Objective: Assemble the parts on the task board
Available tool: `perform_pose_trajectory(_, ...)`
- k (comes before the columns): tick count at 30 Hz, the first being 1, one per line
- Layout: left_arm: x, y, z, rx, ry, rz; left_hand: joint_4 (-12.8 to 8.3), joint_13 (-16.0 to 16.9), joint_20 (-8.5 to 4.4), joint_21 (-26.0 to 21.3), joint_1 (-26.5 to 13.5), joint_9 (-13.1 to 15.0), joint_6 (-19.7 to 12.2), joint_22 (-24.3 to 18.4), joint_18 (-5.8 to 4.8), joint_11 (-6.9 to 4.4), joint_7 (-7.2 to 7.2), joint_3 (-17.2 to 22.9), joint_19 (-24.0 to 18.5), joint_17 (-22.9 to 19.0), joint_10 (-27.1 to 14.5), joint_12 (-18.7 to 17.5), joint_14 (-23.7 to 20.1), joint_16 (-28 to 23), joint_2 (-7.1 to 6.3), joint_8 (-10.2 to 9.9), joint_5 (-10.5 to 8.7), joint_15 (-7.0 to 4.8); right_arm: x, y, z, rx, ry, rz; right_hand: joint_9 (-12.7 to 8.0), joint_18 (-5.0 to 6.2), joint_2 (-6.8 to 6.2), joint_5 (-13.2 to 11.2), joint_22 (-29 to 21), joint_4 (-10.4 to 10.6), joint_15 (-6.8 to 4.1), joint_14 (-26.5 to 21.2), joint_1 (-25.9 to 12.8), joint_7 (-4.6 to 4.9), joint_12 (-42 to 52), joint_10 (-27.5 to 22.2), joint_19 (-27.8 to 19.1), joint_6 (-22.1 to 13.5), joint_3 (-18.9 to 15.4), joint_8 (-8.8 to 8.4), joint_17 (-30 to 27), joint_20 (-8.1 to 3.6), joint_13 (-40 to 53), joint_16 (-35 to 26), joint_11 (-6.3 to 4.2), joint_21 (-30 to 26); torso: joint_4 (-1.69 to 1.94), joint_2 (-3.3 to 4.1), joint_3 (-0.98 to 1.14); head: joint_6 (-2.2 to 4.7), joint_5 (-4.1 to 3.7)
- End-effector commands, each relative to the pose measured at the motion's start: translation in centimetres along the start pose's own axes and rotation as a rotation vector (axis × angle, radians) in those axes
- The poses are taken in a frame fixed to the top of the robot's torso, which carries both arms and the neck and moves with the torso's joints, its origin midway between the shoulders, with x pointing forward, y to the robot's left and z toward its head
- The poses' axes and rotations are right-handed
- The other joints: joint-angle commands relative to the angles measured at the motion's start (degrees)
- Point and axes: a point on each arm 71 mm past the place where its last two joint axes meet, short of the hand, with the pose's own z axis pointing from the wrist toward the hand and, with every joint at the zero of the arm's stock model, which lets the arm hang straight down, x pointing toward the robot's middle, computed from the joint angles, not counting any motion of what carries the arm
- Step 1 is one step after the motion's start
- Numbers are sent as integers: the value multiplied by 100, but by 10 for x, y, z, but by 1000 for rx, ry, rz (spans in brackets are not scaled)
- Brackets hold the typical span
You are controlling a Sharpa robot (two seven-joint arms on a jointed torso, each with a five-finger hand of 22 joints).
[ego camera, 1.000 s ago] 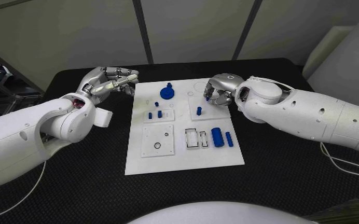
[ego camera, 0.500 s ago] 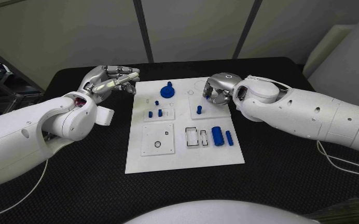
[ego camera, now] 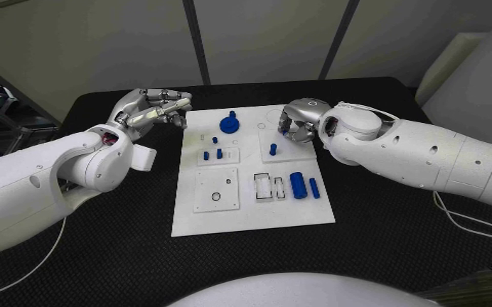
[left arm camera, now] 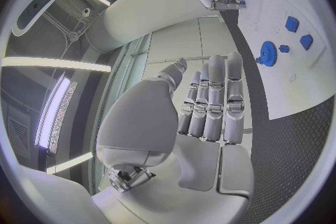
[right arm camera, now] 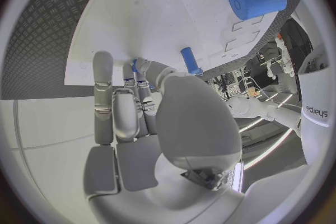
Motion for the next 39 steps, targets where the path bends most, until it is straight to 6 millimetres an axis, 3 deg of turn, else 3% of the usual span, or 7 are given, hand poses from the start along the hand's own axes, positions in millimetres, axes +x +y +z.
perform_pose_trajectory(1, 1, -1, 0, 6, 10, -9, -1, 5, -12, -37, 43, -5, 5, -5, -19, -1, 28, -29, 36, -7, -25, 25, 1, -38, 18, -22, 5, 31, 0, 1, 0, 5, -29, -19, 11, -50, 77, 13, 39, -41, -51, 252, 33, -1, 21, 63, 43, 30, -1, 34, 13, -16, 4, 38, -38, 38, -2, -2, 4, -6, 12)
perform_pose_trajectory(25, -1, 1, 1, -4, 7, -8, 23, 2, -4, -67, 67, -19, -34, -41, -24, 26, 63, -88, 51, -10, -79, 23, -9, -50, 54, -43, 14, 49, -20, 21, -17, -69, -198, 16, 21, -73, 55, 45, 186, -98, -59, 262, 31, -1, 21, 92, 79, 46, 11, 31, 72, -27, 9, 90, -42, 172, -3, -7, 1, 2, 23)
perform_pose_trajectory(29, -1, 1, 2, -4, 6, -8, 23, 2, -4, -67, 67, -19, -34, -41, -24, 26, 63, -88, 51, -10, -79, 23, -9, -50, 54, -43, 14, 49, -26, 36, -24, -113, -219, 47, 23, -75, 50, 57, 207, -112, -59, 262, 33, 1, 19, 94, 80, 46, 17, 28, 75, -29, 10, 94, -41, 193, -6, -2, 1, 7, 82)
perform_pose_trajectory(39, 1, 1, 4, 3, 9, -10, 30, 2, 0, -80, 78, -24, -54, -55, -25, 36, 77, -109, 53, -11, -102, 23, -17, -57, 65, -53, 17, 56, -38, 100, -31, -284, -254, 146, 23, -75, 40, 87, 216, -135, -56, 255, 31, 9, 6, 83, 61, 33, 33, 14, 50, -30, 8, 84, -33, 212, 7, 1, -1, -50, 276)
